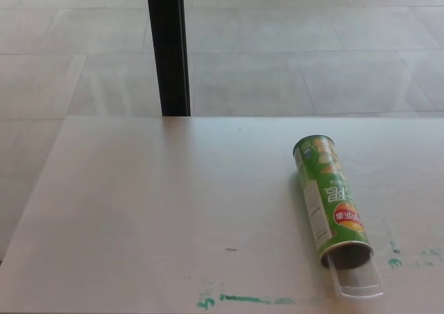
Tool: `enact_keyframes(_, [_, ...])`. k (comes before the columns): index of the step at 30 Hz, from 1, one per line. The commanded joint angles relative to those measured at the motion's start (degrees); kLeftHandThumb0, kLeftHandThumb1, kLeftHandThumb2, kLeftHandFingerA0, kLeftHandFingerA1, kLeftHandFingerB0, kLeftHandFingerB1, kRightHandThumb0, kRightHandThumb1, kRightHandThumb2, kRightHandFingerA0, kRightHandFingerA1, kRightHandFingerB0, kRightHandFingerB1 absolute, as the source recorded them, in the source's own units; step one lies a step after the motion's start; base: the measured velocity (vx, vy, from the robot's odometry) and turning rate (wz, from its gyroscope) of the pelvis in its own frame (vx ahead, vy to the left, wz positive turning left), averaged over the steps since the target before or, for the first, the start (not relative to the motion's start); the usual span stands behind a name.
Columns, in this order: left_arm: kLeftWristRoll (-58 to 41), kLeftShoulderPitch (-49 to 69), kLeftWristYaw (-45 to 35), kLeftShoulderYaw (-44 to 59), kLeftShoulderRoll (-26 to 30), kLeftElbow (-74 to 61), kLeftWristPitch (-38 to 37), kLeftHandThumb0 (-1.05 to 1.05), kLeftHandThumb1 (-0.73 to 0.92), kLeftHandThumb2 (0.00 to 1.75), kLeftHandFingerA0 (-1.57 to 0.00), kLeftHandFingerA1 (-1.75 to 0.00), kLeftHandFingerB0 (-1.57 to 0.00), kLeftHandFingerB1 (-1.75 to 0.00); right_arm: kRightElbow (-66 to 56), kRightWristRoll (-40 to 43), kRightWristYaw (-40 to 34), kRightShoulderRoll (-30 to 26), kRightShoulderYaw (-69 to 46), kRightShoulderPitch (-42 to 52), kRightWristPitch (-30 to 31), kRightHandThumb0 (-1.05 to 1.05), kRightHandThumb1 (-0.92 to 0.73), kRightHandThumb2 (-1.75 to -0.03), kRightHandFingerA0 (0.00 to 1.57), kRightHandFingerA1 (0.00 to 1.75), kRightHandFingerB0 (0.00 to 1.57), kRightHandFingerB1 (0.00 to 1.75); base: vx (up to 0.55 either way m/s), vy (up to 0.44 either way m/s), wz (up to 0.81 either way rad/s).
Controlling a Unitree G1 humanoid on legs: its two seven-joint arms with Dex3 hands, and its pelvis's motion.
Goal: Use the finger on the right hand of the robot to pull out the chips tray kept inside a container in the middle of the desk
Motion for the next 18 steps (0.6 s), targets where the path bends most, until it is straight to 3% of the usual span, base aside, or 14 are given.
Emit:
enact_keyframes(1, [-1.1, -0.5, -2.1, 0.8, 1.0, 1.0, 0.3, -0.48, 0.73, 0.61, -0.56, -0.63, -0.57, -0.57, -2.6, 5.0, 2.2, -1.3, -3.8, 0.0, -2.6, -0.21, -0.70, -0.63, 0.55, 0.77, 0.02, 0.23, 0.00, 0.000, 0.00])
enact_keyframes(4, [-1.1, -0.6, -2.3, 0.8, 1.0, 1.1, 0.3, -0.48, 0.73, 0.62, -0.56, -0.64, -0.58, -0.58, -9.2, 4.1, -1.5, -0.9, -6.0, -0.5, -4.3, -0.20, -0.70, -0.60, 0.59, 0.66, 0.08, 0.26, 0.00, 0.000, 0.00])
enact_keyframes(9, [-0.7, -0.5, -2.0, 0.5, 0.9, 1.6, -0.3, -0.48, 0.74, 0.61, -0.57, -0.64, -0.64, -0.64, -17.9, 7.8, -2.4, 1.1, -10.4, -1.9, -6.7, -0.16, -0.68, -0.61, 0.62, 0.75, 0.11, 0.26, 0.00, 0.000, 0.00])
enact_keyframes(10, [-0.7, -0.3, -1.9, 0.6, 0.8, 1.7, -0.3, -0.48, 0.73, 0.62, -0.57, -0.63, -0.62, -0.60, -20.6, 7.0, -3.7, 1.2, -11.1, -2.4, -7.0, -0.11, -0.50, -0.95, 0.65, 0.78, 0.01, 0.45, 0.00, 0.000, 0.00])
enact_keyframes(11, [-0.8, -0.4, -1.8, 0.6, 0.8, 1.6, -0.2, -0.47, 0.72, 0.61, -0.58, -0.62, -0.62, -0.59, -21.7, 7.0, -3.4, 1.0, -11.4, -2.8, -8.4, -0.10, -0.50, -0.94, 0.65, 0.78, 0.00, 0.44, 0.00, 0.000, 0.00])
enact_keyframes(12, [-0.8, -0.4, -2.0, 0.6, 0.8, 1.7, -0.2, -0.48, 0.72, 0.61, -0.58, -0.62, -0.59, -0.56, -24.5, 6.6, -4.0, 0.7, -11.8, -3.3, -8.0, -0.13, -0.67, -0.59, 0.67, 0.68, 0.16, 0.27, 0.00, 0.000, 0.00])
enact_keyframes(14, [-0.6, -0.4, -1.6, 0.4, 0.8, 1.7, -0.4, -0.49, 0.71, 0.61, -0.60, -0.62, -0.62, -0.57, -29.4, 7.2, -4.2, 0.9, -12.3, -3.9, -6.7, -0.15, -0.67, -0.60, 0.68, 0.68, 0.16, 0.27, 0.00, 0.000, 0.00])
enact_keyframes(15, [-0.8, -0.8, -2.4, 0.5, 0.9, 1.4, -0.1, -0.48, 0.73, 0.61, -0.55, -0.62, -0.55, -0.56, -33.2, 6.5, -3.4, -0.6, -12.1, -5.1, -9.0, -0.12, -0.48, -0.92, 0.74, 0.84, 0.03, 0.45, 0.00, 0.000, 0.00])
enact_keyframes(16, [-0.5, -0.6, -2.3, 0.2, 1.0, 1.2, -0.6, -0.49, 0.73, 0.62, -0.56, -0.63, -0.58, -0.58, -35.0, 6.7, -2.8, -1.3, -12.0, -6.0, -8.6, -0.13, -0.46, -0.92, 0.75, 0.86, 0.07, 0.47, 0.00, 0.000, 0.00])
enact_keyframes(17, [-1.2, -1.0, -2.7, 0.9, 0.9, 1.6, 0.4, -0.49, 0.72, 0.61, -0.54, -0.62, -0.56, -0.57, -37.3, 6.2, -3.2, -1.6, -11.7, -6.9, -7.5, -0.16, -0.63, -0.59, 0.76, 0.88, 0.21, 0.29, 0.00, 0.000, 0.00])
enact_keyframes(18, [-1.1, -0.6, -2.7, 0.7, 1.0, 1.5, 0.2, -0.48, 0.73, 0.61, -0.54, -0.63, -0.57, -0.58, -39.3, 6.1, -2.8, -1.8, -10.9, -7.5, -6.7, -0.14, -0.43, -0.89, 0.77, 0.88, 0.09, 0.47, 0.00, 0.000, 0.00])
